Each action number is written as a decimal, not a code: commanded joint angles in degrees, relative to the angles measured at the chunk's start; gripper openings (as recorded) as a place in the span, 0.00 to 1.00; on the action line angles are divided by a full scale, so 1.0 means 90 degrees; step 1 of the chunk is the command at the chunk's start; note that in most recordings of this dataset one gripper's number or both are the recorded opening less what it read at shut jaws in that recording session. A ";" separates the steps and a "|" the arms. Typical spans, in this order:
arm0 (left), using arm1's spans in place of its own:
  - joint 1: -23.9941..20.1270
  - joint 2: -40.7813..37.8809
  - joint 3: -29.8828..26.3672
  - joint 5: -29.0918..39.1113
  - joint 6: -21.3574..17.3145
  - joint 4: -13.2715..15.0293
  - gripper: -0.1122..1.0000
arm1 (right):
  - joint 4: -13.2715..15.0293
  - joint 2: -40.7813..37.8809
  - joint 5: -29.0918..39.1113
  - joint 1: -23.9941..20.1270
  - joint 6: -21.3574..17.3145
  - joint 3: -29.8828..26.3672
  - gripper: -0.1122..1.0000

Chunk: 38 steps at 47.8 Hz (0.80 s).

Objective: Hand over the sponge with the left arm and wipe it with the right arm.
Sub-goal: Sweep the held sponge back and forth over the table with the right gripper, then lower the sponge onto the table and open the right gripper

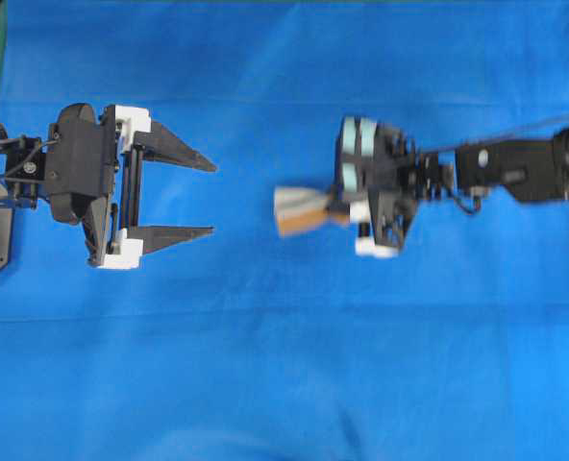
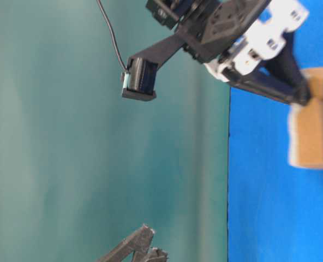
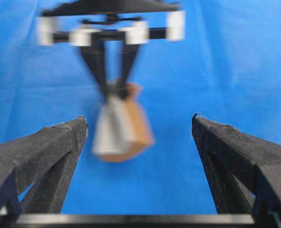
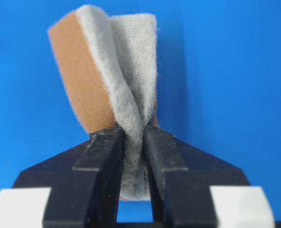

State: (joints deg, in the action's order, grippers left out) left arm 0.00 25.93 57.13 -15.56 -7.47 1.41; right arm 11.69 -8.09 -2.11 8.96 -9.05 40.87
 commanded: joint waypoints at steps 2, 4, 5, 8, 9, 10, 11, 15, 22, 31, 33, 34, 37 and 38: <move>0.0020 0.0020 -0.0049 -0.0068 0.0010 0.0010 0.90 | 0.0137 0.0215 -0.0020 0.0391 0.0010 -0.0049 0.29; 0.0020 0.0020 -0.0049 -0.0068 0.0010 0.0020 0.90 | 0.0176 0.0215 -0.0020 0.0449 0.0029 -0.0039 0.29; 0.0029 0.0020 -0.0049 -0.0068 0.0010 0.0020 0.90 | 0.0195 0.0205 -0.0020 0.0449 0.0029 -0.0039 0.29; 0.0029 0.0020 -0.0049 -0.0068 0.0010 0.0020 0.90 | 0.0234 0.0205 -0.0020 0.0420 0.0039 -0.0039 0.29; 0.0020 0.0020 -0.0049 -0.0068 0.0010 0.0010 0.90 | 0.0244 0.0215 -0.0020 0.0391 0.0039 -0.0039 0.29; 0.0029 0.0020 -0.0049 -0.0068 0.0010 0.0020 0.90 | 0.0244 0.0205 -0.0020 0.0361 0.0039 -0.0029 0.29; 0.0020 0.0020 -0.0049 -0.0068 0.0010 0.0010 0.90 | 0.0244 0.0205 -0.0020 0.0332 0.0039 -0.0029 0.29; 0.0020 0.0020 -0.0049 -0.0068 0.0000 0.0020 0.90 | 0.0244 0.0205 -0.0029 0.0215 0.0039 -0.0020 0.29; 0.0020 0.0020 -0.0049 -0.0068 -0.0010 0.0020 0.90 | 0.0225 0.0215 -0.0039 0.0078 -0.0049 0.0020 0.29; 0.0020 0.0029 -0.0049 -0.0068 0.0000 0.0010 0.90 | 0.0215 0.0215 -0.0088 0.0059 -0.0068 0.0010 0.29; 0.0029 0.0020 -0.0049 -0.0068 0.0000 0.0020 0.90 | 0.0215 0.0215 -0.0117 0.0059 -0.0068 0.0010 0.29; 0.0020 0.0020 -0.0049 -0.0068 -0.0010 0.0010 0.90 | 0.0205 0.0215 -0.0137 0.0059 -0.0078 0.0010 0.29; 0.0020 0.0020 -0.0049 -0.0068 0.0000 0.0010 0.90 | 0.0205 0.0215 -0.0176 0.0049 -0.0078 0.0010 0.29; 0.0020 0.0020 -0.0049 -0.0068 -0.0010 0.0010 0.90 | 0.0205 0.0215 -0.0186 0.0039 -0.0078 0.0000 0.29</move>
State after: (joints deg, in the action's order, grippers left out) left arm 0.09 25.93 57.13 -15.56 -7.47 1.49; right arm 13.80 -7.91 -2.99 9.84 -9.67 41.40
